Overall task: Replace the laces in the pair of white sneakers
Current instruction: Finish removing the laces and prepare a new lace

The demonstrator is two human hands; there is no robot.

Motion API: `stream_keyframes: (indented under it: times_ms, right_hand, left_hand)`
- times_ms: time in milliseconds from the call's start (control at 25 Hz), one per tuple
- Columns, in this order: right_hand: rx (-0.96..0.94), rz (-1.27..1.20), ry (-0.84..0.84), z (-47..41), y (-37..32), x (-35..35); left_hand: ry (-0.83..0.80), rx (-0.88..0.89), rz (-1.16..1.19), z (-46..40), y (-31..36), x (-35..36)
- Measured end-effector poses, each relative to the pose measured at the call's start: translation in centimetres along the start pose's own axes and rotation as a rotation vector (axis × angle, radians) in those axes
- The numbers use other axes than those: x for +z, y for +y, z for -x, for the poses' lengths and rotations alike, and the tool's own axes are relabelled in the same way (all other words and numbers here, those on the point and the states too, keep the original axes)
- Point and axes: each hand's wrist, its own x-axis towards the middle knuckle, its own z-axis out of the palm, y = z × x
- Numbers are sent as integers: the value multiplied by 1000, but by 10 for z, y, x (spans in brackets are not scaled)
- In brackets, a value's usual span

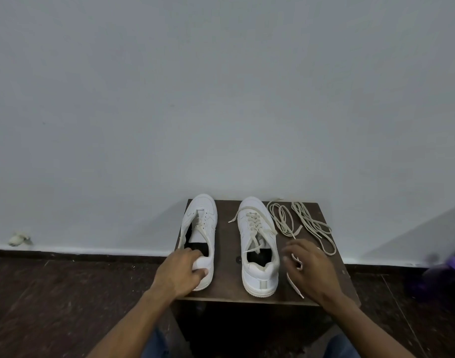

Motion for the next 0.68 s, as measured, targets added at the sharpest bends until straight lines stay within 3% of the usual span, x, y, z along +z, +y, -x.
stream_keyframes:
  times_ms: [120,240,360,440,560,680]
  right_hand:
    - [-115,13,-140,-3,-47,24]
    - [-12,92,-195,4,-70,46]
    - [12,73,-265,18,-77,44]
    - [-12,17,-289,27,-80,39]
    - [3,-133,-367,30,-79,31]
    - [-90,5,-424,26,-74,30]
  left_hand:
    - [305,170,-100,16,16,17]
    - [491,349,151,32,56,32]
    - [440,124,455,21,88,21]
    - [345,-6,524,5,99,14]
    - [149,-103,372,-20,113,6]
    - [56,-105,194,-30,124,2]
